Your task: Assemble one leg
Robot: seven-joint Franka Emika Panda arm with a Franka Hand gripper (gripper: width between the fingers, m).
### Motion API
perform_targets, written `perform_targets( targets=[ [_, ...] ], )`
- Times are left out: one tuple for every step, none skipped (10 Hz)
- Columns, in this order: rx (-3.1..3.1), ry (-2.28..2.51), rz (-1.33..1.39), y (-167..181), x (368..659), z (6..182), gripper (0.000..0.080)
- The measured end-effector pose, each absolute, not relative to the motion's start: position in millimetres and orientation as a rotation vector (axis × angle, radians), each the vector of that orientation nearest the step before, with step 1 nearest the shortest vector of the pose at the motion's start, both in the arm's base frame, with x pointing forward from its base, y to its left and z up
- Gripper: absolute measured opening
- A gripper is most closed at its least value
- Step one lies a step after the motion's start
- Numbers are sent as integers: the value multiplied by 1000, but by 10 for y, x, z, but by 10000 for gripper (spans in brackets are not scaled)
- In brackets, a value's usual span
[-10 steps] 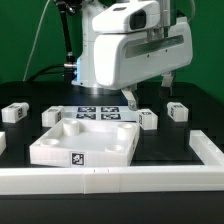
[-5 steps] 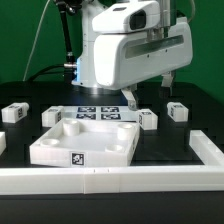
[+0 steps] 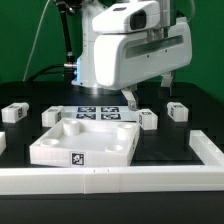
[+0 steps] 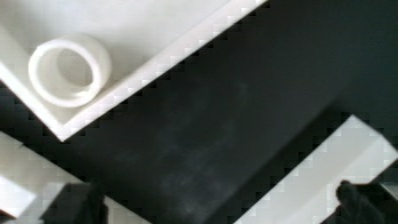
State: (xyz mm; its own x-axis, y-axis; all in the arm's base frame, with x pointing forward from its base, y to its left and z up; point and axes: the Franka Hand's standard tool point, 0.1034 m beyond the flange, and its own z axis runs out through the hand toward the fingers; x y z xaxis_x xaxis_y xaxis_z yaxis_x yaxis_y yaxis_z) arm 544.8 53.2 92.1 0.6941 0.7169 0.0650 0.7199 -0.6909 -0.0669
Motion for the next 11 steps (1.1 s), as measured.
perform_targets(
  targets=[
    [-2772,-1281,-41,500,5346,876,650],
    [-2703,-1416,-28,449,5239,807,650],
    [-2644,-1513,-4,396,5122,724,650],
    [-2614,-1569,11,374,5050,673,650],
    [-2630,-1545,8,379,5075,688,650],
    [-2630,-1544,9,375,5072,684,650],
    [-2630,-1544,10,375,5069,679,650],
    [-2618,-1571,4,374,5073,661,650],
    [-2597,-1627,-9,362,5068,601,650],
    [-2580,-1672,-25,313,4998,543,650],
    [-2574,-1693,-25,251,4878,481,650]
  ],
)
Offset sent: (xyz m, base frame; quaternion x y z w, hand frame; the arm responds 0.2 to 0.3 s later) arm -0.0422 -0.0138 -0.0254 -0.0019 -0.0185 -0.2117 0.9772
